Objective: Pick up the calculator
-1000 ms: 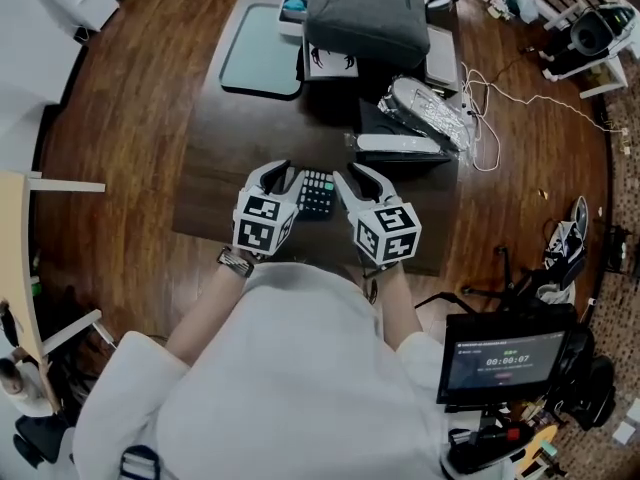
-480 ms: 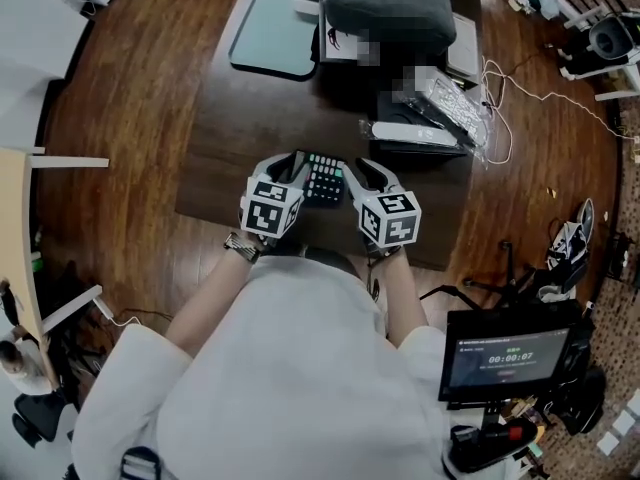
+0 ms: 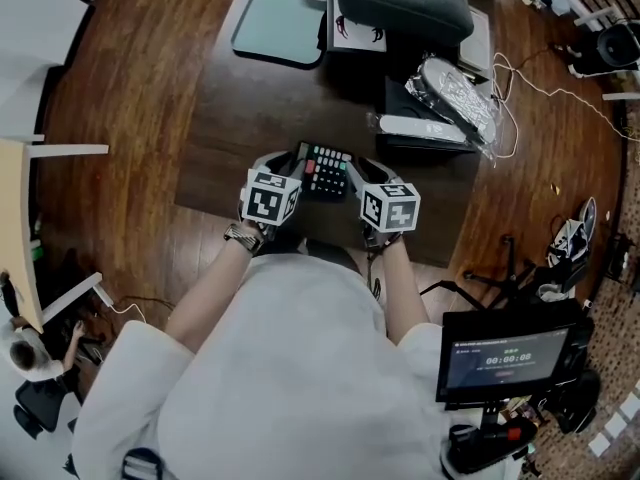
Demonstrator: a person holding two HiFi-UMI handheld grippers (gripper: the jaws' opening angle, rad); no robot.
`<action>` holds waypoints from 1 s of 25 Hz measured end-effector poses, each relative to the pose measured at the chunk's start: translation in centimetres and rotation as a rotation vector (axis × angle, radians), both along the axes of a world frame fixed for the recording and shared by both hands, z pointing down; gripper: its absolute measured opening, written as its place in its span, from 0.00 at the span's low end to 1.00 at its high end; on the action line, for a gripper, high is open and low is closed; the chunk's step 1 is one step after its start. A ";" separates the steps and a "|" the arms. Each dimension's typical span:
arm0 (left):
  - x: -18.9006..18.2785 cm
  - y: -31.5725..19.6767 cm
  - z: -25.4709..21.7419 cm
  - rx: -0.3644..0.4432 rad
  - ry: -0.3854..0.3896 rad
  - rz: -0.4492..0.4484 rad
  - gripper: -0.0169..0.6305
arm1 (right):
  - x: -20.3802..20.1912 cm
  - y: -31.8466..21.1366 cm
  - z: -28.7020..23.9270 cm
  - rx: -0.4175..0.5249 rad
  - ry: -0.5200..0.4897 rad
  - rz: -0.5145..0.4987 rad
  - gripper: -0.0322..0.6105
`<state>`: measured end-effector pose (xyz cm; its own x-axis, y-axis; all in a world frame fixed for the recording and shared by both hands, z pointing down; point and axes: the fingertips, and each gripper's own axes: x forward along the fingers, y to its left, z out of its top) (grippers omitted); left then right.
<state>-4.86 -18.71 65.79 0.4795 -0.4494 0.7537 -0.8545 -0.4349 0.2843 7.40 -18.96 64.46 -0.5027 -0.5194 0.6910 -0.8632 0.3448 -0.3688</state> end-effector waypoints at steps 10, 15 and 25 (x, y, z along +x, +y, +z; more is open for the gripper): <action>0.0 1.4 1.7 -0.072 0.034 0.020 0.22 | 1.0 2.1 3.9 -0.130 -0.008 0.052 0.24; -0.2 2.0 2.5 -0.110 0.023 0.027 0.22 | 0.7 3.2 5.4 -0.169 -0.021 0.042 0.24; 0.3 2.1 2.7 -0.152 0.097 0.004 0.22 | 0.2 3.7 5.6 -0.199 -0.157 0.051 0.24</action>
